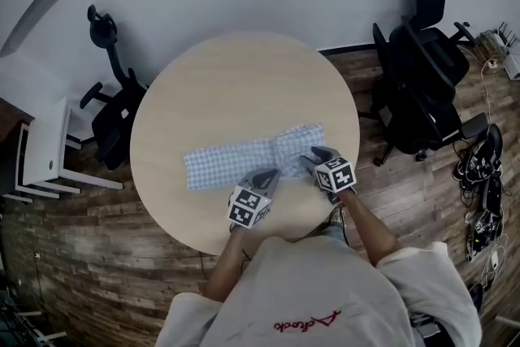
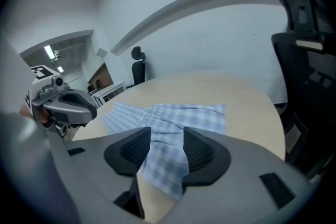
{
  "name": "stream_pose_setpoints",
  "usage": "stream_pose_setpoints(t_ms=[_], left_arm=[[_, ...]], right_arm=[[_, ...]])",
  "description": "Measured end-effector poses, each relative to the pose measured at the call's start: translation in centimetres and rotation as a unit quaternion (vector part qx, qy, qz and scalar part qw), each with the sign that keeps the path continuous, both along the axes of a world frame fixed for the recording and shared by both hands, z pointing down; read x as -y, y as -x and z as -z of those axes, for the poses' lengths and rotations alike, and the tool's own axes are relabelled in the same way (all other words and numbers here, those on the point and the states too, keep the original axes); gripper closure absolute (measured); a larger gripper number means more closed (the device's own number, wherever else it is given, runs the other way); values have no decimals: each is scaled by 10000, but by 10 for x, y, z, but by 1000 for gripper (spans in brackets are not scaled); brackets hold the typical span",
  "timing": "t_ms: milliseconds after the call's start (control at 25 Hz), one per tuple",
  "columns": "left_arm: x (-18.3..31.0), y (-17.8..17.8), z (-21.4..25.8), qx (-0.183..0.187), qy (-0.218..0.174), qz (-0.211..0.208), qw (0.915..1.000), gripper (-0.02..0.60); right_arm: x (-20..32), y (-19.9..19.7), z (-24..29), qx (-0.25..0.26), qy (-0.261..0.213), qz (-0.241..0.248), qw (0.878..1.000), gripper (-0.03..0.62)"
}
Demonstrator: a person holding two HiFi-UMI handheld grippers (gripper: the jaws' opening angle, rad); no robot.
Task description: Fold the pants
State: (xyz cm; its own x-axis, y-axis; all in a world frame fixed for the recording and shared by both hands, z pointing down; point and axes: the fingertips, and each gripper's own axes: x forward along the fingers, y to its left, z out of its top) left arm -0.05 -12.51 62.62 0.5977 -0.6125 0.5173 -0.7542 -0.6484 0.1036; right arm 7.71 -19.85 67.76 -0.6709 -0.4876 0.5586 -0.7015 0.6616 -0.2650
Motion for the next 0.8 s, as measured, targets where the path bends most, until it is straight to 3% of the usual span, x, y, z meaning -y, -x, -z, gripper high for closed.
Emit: stream_pose_setpoints(t_ms=[160,320,600,800], left_arm=[[6,-22,0,32,25,-14,10000,546],[9,-27,-1,122,94,179,9997,546],[12,-21,1,298,152,664,9972,546],[15,-24,0,365,212,839,9956,546]], right_arm=[[14,-50,-17,106,500,-533,9973,395],[24,-70,-32,397,978,-785,9913,391],[30,-63,-54,573,1584,-621,9838,395],[30,-53,-54,731,1840,-254,9799,464]])
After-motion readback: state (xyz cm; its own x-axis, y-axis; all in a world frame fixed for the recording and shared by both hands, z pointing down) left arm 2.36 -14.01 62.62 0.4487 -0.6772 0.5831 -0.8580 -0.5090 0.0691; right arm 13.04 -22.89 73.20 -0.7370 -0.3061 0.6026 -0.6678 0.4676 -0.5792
